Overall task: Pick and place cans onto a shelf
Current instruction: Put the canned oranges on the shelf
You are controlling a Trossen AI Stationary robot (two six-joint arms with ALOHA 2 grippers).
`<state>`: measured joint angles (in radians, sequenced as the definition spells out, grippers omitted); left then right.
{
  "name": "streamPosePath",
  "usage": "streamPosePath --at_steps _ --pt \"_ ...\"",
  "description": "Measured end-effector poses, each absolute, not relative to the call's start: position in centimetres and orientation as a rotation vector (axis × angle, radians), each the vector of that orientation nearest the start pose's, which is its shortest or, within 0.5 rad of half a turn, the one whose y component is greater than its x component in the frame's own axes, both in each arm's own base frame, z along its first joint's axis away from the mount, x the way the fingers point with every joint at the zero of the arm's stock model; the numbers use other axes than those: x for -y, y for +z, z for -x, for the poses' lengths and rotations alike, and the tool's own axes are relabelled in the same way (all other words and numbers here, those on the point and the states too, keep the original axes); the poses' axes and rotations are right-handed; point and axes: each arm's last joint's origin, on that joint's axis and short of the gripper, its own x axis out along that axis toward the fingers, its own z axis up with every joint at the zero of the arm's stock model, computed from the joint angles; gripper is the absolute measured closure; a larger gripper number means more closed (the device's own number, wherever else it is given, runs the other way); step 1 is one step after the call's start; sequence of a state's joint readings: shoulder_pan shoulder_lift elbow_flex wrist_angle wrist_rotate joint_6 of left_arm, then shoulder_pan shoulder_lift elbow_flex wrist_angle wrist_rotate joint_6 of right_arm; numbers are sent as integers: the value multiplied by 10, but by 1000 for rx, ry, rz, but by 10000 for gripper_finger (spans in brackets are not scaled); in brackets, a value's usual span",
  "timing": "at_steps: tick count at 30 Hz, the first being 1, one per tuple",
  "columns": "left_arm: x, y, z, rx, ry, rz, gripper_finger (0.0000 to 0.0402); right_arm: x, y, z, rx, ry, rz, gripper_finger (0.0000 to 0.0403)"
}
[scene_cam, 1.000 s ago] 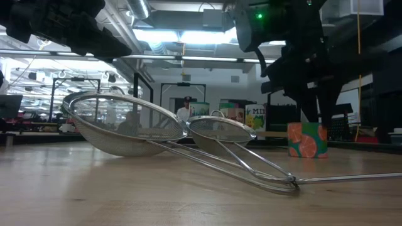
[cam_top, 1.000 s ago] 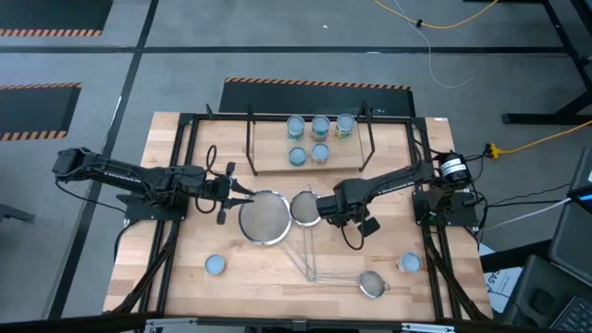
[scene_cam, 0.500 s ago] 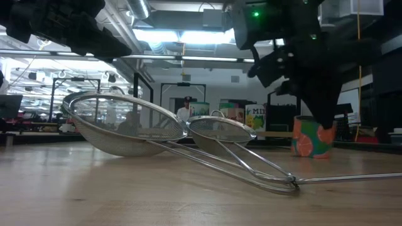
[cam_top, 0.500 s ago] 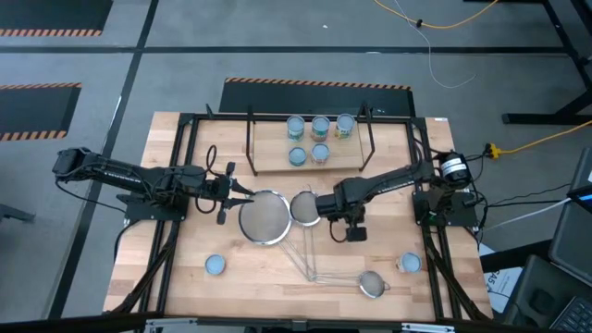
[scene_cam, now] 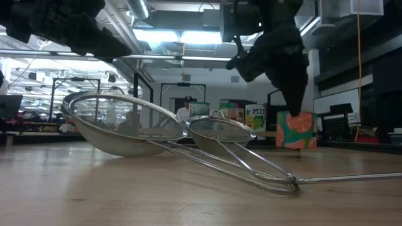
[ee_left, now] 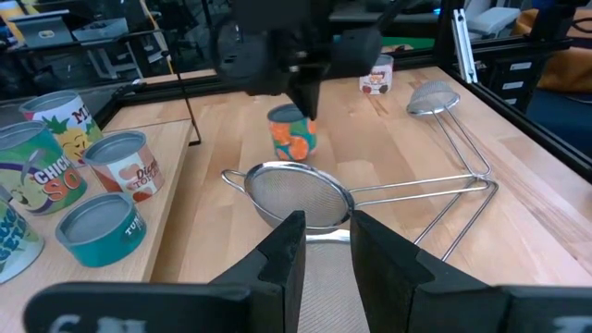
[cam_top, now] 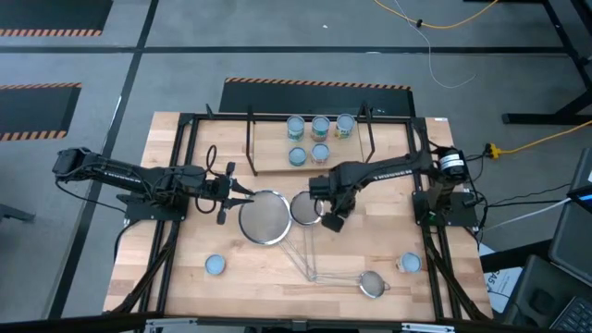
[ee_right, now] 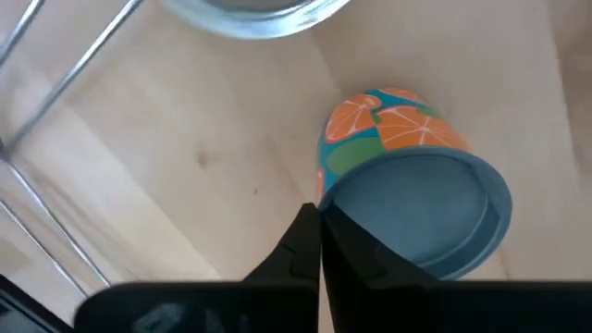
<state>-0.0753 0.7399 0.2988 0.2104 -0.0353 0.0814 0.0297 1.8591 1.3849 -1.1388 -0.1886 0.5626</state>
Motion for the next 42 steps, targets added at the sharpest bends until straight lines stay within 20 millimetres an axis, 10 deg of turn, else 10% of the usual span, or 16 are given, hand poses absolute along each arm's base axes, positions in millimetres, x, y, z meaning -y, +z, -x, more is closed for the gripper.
streamPosePath --at_steps 17,42 --pt "11 209 -166 -228 -50 -103 320 38 202 -339 -1500 -542 -792 381" --pt "11 209 -166 -228 -53 -126 320 52 202 -338 -1495 -514 -756 366"
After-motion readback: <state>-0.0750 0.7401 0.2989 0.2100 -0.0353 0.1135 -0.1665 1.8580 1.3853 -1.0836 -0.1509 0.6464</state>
